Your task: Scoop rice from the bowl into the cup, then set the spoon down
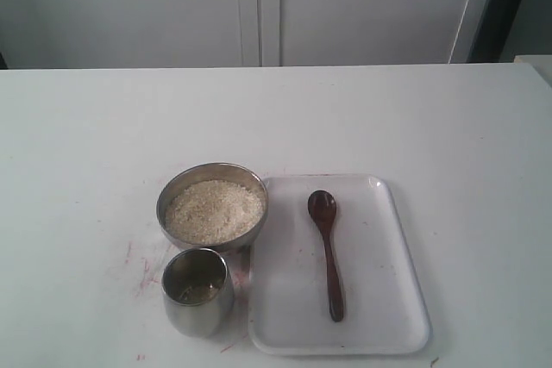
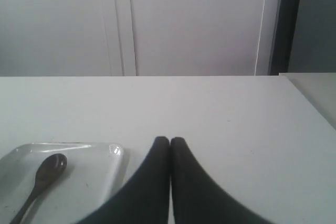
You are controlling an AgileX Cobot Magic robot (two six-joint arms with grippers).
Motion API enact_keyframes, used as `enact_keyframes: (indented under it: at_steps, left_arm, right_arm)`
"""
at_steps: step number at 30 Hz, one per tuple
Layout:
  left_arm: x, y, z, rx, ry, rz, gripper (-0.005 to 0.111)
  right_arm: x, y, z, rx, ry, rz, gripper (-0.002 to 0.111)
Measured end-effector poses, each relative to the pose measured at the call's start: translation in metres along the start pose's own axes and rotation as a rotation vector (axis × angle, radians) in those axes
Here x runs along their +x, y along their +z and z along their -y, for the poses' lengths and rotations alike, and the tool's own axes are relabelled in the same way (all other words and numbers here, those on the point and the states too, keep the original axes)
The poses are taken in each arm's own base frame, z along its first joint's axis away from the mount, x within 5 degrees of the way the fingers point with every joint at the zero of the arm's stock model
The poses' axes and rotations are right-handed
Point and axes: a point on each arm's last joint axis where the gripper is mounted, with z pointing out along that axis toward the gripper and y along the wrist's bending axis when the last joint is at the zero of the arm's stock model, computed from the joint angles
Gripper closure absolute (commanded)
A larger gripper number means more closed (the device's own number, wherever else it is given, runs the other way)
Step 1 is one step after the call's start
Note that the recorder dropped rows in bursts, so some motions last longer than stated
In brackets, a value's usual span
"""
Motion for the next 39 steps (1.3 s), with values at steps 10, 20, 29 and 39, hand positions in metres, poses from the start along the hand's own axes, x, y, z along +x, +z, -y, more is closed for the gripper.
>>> enact_keyframes:
  at_steps: [10,20,29,39]
  left_arm:
    - [0.0,0.0,0.0,0.0,0.0,0.0,0.092]
    - [0.0,0.0,0.0,0.0,0.0,0.0,0.092]
    - [0.0,0.0,0.0,0.0,0.0,0.0,0.092]
    - [0.0,0.0,0.0,0.0,0.0,0.0,0.092]
  right_arm:
    - [0.017,-0.002,0.005,0.056,-0.008,-0.185,0.108]
    - [0.017,-0.002,0.005,0.057,-0.008,-0.189,0.108]
    - [0.017,-0.002,0.005,0.057,-0.008,-0.189,0.108]
    - [0.018,-0.002,0.005,0.059,-0.01,-0.194,0.108]
